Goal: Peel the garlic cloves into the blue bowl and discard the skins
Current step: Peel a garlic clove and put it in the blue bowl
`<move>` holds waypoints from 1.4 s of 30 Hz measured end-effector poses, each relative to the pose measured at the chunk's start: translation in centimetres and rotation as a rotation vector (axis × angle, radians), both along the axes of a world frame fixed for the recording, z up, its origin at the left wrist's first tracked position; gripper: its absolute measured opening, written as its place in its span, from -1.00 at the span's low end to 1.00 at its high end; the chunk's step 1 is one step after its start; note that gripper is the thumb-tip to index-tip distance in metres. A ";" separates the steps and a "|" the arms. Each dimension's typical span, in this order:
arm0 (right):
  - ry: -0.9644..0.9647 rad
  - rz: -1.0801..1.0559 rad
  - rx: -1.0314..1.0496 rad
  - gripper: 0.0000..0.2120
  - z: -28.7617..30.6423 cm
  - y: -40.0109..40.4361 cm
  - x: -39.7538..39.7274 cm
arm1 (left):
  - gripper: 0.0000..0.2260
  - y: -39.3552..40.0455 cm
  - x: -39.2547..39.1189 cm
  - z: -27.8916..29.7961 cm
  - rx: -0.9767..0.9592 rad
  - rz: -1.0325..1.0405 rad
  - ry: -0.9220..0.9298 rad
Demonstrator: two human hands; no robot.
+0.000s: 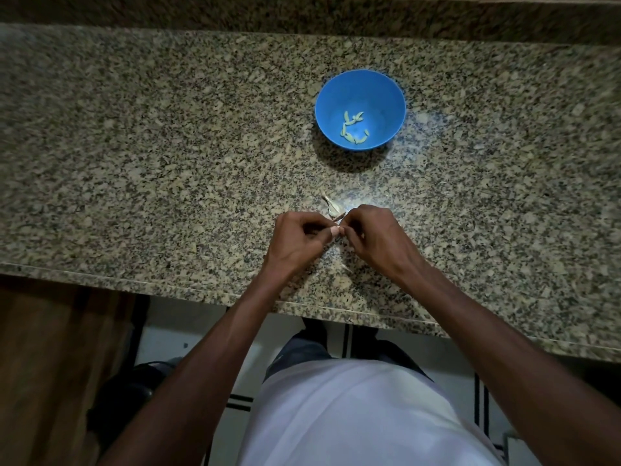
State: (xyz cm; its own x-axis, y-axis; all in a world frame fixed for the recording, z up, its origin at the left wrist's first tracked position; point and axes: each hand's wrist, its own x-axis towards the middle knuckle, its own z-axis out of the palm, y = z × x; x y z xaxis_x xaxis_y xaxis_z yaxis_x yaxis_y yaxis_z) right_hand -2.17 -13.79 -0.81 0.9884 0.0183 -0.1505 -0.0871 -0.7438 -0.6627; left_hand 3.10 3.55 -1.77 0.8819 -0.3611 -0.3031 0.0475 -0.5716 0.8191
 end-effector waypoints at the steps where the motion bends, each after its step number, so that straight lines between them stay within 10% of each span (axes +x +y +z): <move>1: -0.011 0.001 -0.012 -0.87 0.0 0.0 0.0 | -0.86 0.0 0.0 0.0 -0.027 0.028 0.040; 5: 0.047 -0.154 0.163 -0.89 -0.2 0.1 -0.4 | -0.82 0.0 -0.4 -0.2 -0.139 0.151 0.123; 12: 0.416 -0.599 1.050 -0.80 -0.3 0.7 -1.0 | -0.91 -1.3 -1.7 -0.5 -0.275 0.404 0.278; 21: 0.340 -0.689 1.083 -0.79 -0.1 1.6 -1.4 | -0.85 -2.4 -2.3 -0.8 -0.595 0.658 0.679; 31: 0.497 -0.807 1.194 -0.82 0.7 1.6 -0.5 | -0.95 -1.1 -2.5 -0.6 0.039 -0.004 -0.589; 42: 0.681 -0.945 1.389 -0.91 0.6 2.5 0.2 | -0.80 0.1 -2.6 -2.1 0.149 -0.117 -0.784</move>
State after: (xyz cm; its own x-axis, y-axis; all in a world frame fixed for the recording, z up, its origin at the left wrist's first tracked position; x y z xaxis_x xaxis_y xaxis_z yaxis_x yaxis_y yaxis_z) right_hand -1.97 -11.26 -0.20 0.5183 -0.0003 -0.8552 -0.5976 0.7152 -0.3624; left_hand 0.53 3.66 -3.86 0.8167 -0.4692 0.3361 -0.5767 -0.6430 0.5039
